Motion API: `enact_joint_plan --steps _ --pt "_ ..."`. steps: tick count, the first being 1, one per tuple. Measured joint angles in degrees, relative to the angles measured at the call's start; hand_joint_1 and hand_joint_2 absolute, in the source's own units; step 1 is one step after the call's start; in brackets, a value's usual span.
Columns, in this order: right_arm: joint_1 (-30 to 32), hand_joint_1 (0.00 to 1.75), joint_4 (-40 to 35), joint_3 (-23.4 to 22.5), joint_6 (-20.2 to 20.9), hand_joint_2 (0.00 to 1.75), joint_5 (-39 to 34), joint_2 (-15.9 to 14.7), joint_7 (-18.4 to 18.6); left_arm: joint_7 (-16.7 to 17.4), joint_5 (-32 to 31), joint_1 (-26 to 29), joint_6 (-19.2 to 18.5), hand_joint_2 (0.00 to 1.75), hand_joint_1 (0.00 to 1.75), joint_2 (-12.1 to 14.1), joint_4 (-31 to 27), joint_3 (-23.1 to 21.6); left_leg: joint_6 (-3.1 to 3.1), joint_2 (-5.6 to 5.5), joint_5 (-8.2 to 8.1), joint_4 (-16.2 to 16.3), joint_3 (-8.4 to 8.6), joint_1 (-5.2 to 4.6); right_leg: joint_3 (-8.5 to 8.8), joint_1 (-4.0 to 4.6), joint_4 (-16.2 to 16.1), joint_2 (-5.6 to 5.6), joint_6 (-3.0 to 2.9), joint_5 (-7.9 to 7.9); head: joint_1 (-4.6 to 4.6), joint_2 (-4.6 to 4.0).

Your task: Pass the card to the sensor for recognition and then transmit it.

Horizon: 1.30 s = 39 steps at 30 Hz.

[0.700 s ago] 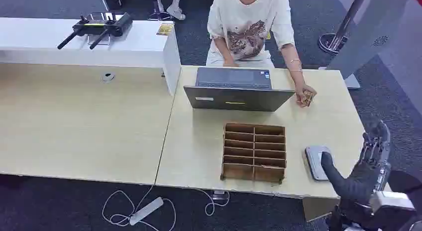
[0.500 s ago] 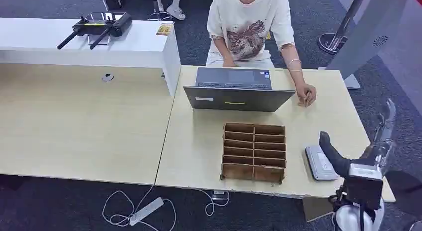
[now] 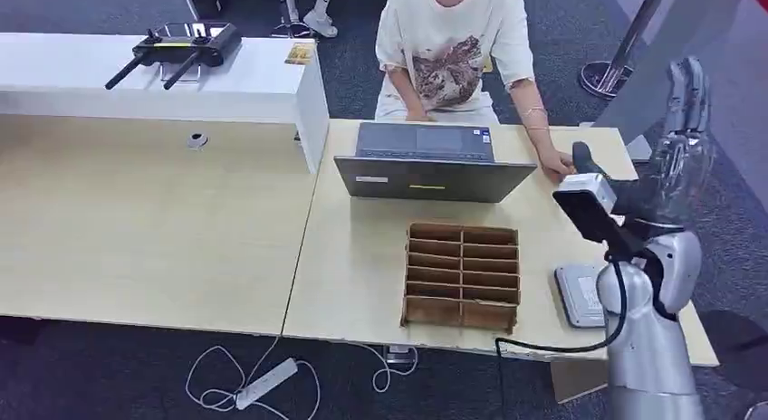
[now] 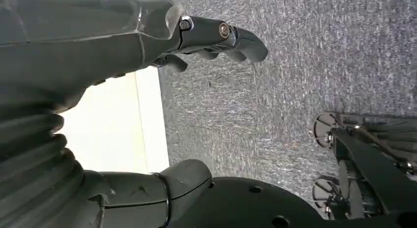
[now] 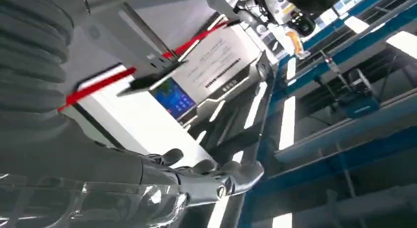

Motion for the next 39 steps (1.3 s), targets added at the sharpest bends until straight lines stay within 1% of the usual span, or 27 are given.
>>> enact_joint_plan --steps 3,7,10,13,18,20,25,29,33,39 --pt "-3.1 0.00 3.4 1.6 -0.6 1.75 0.1 -0.6 0.2 0.0 -0.1 0.0 0.0 1.75 0.00 0.0 0.0 0.0 0.00 -0.02 0.00 0.0 -0.01 0.01 0.01 0.00 0.0 -0.01 0.00 0.00 -0.02 0.00" --pt "-4.1 0.00 5.3 2.6 -0.9 1.75 0.2 -1.1 0.3 0.0 -0.1 0.0 0.0 1.75 0.00 0.0 0.0 0.0 0.00 -0.04 -0.01 0.0 -0.05 0.00 0.00 0.00 0.0 -0.03 0.01 0.00 0.00 0.00" --pt "-6.2 0.00 7.5 3.9 -0.8 1.75 2.4 -1.4 1.9 -0.1 -0.4 0.0 -0.1 1.75 0.00 0.0 0.0 0.0 0.00 -0.01 -0.01 0.0 -0.13 -0.01 -0.04 0.00 0.0 0.00 0.01 0.01 0.02 0.00" --pt "-12.8 0.00 14.5 6.8 0.3 1.75 6.1 -1.5 4.7 -0.7 -1.2 0.0 -0.5 1.75 0.00 0.1 0.0 0.0 0.00 0.08 0.00 0.0 -0.11 -0.02 -0.09 0.00 0.0 0.09 0.00 0.03 0.00 0.00" --pt "-26.7 0.00 31.5 11.6 1.3 1.75 9.8 -1.0 8.9 -0.7 -2.2 0.0 -1.0 1.75 0.00 0.5 0.1 0.0 -0.01 -0.05 0.17 0.0 -0.14 0.00 -0.09 0.00 0.0 -0.04 0.00 0.13 -0.02 0.00" --pt "-31.6 0.00 37.8 12.7 2.8 1.75 10.7 -0.5 10.8 -1.0 -2.4 -0.1 -1.1 1.75 0.00 0.5 0.1 0.0 -0.01 -0.12 0.17 0.0 -0.15 0.01 -0.09 0.00 0.0 -0.10 -0.01 0.13 -0.02 0.00" --pt "-39.3 0.00 48.3 14.8 6.8 1.75 13.0 0.4 15.1 -1.0 -3.3 -0.2 -1.7 1.75 0.00 0.8 0.1 0.0 -0.01 -0.18 0.17 0.0 -0.17 0.01 -0.09 0.01 0.0 -0.15 0.00 0.12 -0.02 0.00" --pt "-42.8 0.00 53.4 16.0 9.8 1.75 14.5 0.9 18.0 -1.0 -3.5 -0.2 -2.1 1.75 0.00 1.0 0.1 0.0 -0.01 -0.17 0.16 0.0 -0.18 -0.01 -0.10 0.01 0.0 -0.15 0.01 0.11 -0.02 0.00" --pt "-44.7 0.00 56.4 16.8 10.5 1.75 14.6 1.1 18.6 -1.0 -3.6 -0.2 -2.1 1.75 0.00 1.2 0.1 0.0 -0.01 -0.16 0.16 0.0 -0.16 -0.02 -0.09 0.00 0.0 -0.13 0.01 0.12 -0.02 0.00" --pt "-45.6 0.00 58.4 17.2 10.6 1.75 14.8 1.4 19.0 -1.0 -3.6 -0.2 -2.1 1.75 0.00 1.3 0.1 0.0 -0.01 -0.16 0.17 0.0 -0.15 0.01 -0.09 0.01 0.0 -0.13 0.00 0.12 0.00 0.00"
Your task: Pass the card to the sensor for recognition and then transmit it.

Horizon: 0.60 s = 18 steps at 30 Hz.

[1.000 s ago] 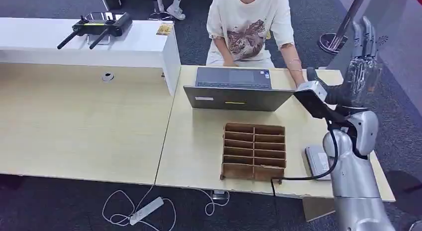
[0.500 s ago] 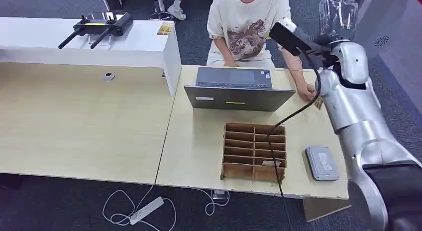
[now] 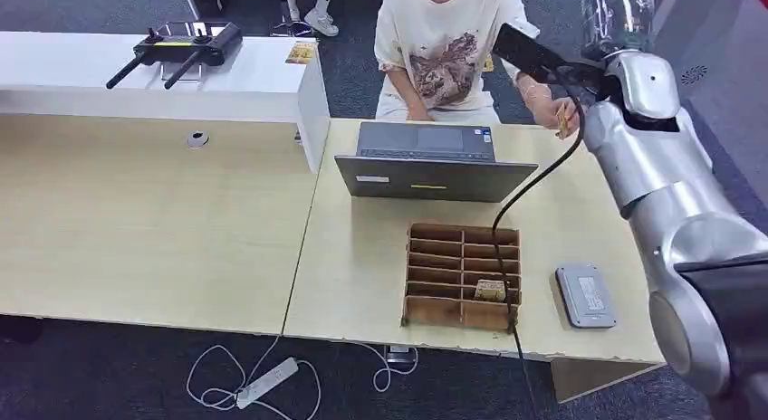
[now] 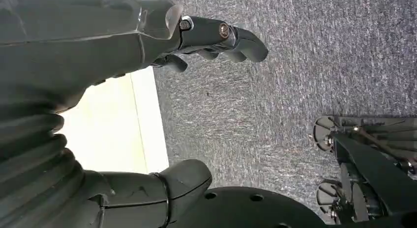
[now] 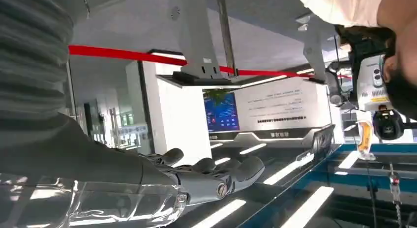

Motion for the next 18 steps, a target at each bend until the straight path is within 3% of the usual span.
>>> enact_joint_plan --steps 5,18 --pt "-0.5 0.00 1.2 0.1 2.9 1.75 0.7 0.1 2.2 0.4 -0.1 0.0 0.0 1.75 0.00 0.0 0.0 0.0 0.00 0.00 0.00 0.0 0.00 0.00 -0.01 0.00 0.0 0.00 0.00 0.00 0.00 0.00" --pt "-1.4 0.00 2.9 0.1 3.1 1.75 0.4 0.1 2.5 0.5 -0.5 0.0 -0.1 1.75 0.00 0.0 0.0 0.0 0.00 0.01 0.00 0.0 0.00 -0.01 -0.01 0.00 0.0 0.01 0.00 0.00 0.00 0.00"
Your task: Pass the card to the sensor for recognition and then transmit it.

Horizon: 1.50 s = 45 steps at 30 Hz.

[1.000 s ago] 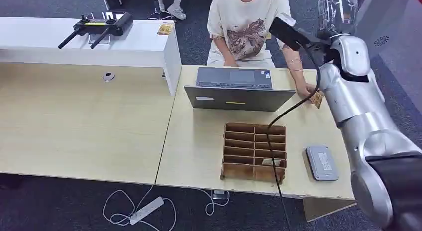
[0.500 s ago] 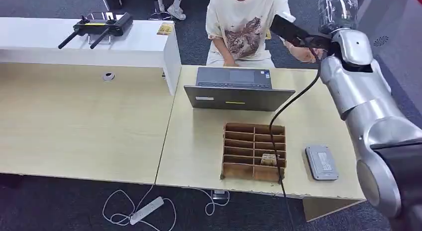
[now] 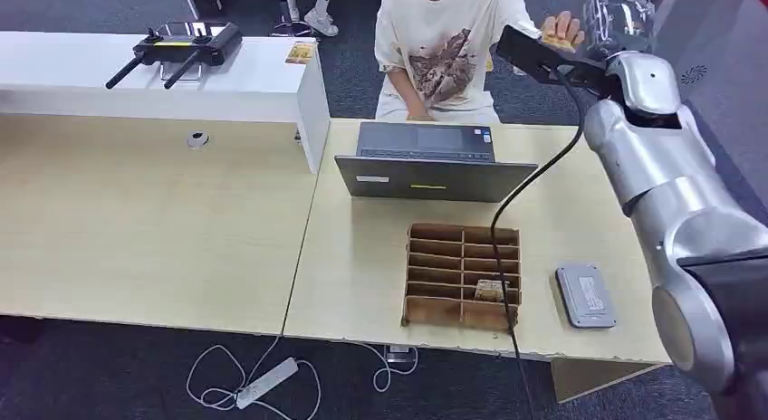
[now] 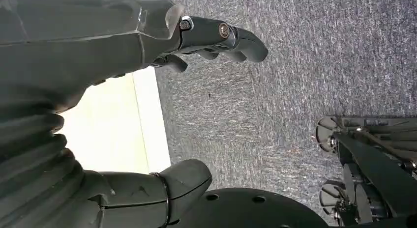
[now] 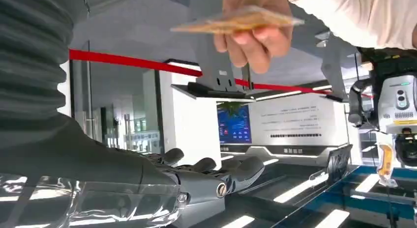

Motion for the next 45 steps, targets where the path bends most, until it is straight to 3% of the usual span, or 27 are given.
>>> enact_joint_plan --steps 23,24,26,28,45 --pt "-0.3 0.00 0.7 0.0 0.8 1.75 0.0 -0.4 -0.4 0.3 -0.7 -0.3 -0.1 1.75 0.00 0.0 0.3 0.0 0.00 0.01 0.00 0.0 0.00 0.00 -0.03 0.00 0.0 0.02 0.00 0.00 0.00 0.00" --pt "-0.3 0.10 0.7 0.0 0.8 1.75 0.0 -0.4 -0.4 0.3 -0.7 -0.3 -0.2 1.75 0.00 0.0 0.3 0.0 0.00 0.01 0.00 0.0 0.01 0.00 -0.03 0.00 0.0 0.02 0.00 0.00 -0.02 0.00" --pt "-0.3 1.40 0.7 0.0 0.8 1.75 0.0 -0.6 -0.5 0.3 -0.8 -0.3 -0.3 1.75 0.00 0.0 0.3 0.0 0.00 0.01 0.00 0.0 0.00 0.00 -0.03 0.00 0.0 0.02 0.00 0.00 0.00 0.00" --pt "-0.3 1.73 0.7 0.0 0.9 1.75 0.0 -0.7 -0.7 0.3 -0.9 -0.3 -0.3 1.75 0.00 0.0 0.3 0.0 0.00 0.01 0.00 0.0 0.00 0.00 -0.03 0.00 0.0 0.02 0.00 0.00 0.00 0.00" --pt "-0.4 1.75 0.7 -0.7 0.9 1.75 0.0 -1.2 -1.3 0.3 -1.0 -0.5 -0.5 1.75 0.00 0.0 0.4 0.0 0.00 0.01 0.00 0.0 0.00 0.00 -0.03 0.00 0.0 0.03 0.00 0.00 0.00 0.00"
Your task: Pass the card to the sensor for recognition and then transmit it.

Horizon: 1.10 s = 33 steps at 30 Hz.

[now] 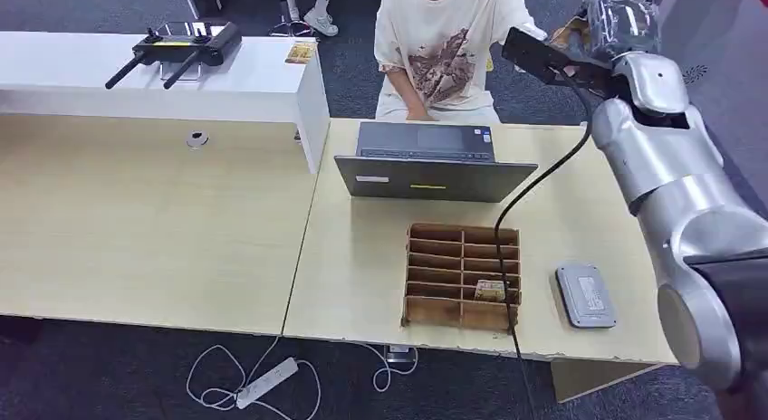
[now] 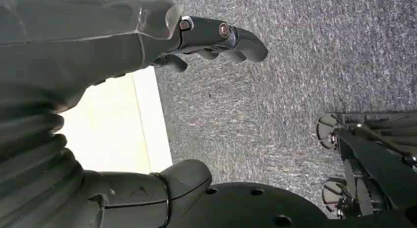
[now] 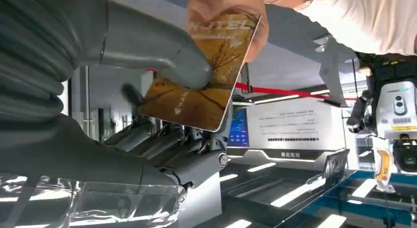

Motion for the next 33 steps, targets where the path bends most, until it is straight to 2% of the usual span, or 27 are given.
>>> enact_joint_plan --steps 15,26,31,33 --pt "-0.3 1.75 0.0 -0.2 0.0 1.75 0.0 0.0 -0.5 0.0 -0.2 0.0 0.1 1.75 0.00 0.0 0.1 0.0 0.00 0.00 0.00 0.0 0.00 0.00 0.00 0.00 0.0 0.00 0.00 0.00 0.00 0.00" --pt "-0.2 1.75 0.0 -1.6 -1.2 1.75 -1.8 -0.2 -2.4 -0.5 -0.3 0.0 0.5 1.75 0.00 0.0 0.1 0.2 0.00 0.00 0.00 0.0 0.00 0.00 -0.01 0.00 0.0 0.01 0.00 0.00 0.00 0.00" --pt "-0.1 1.75 0.0 -3.9 -0.5 1.75 -7.0 -0.2 -6.1 -0.5 -0.5 0.0 0.5 1.75 0.00 0.0 0.1 0.3 0.00 0.00 0.00 0.0 0.00 0.00 -0.01 0.00 0.0 0.01 0.00 0.00 0.00 0.00" --pt "0.1 1.75 0.0 -5.5 1.1 1.75 -10.8 -0.2 -8.1 -0.4 -0.5 0.0 0.5 1.75 0.00 0.0 0.1 0.3 0.00 0.00 0.00 0.0 0.00 0.00 -0.01 0.00 0.0 0.01 0.00 0.00 0.00 0.00"
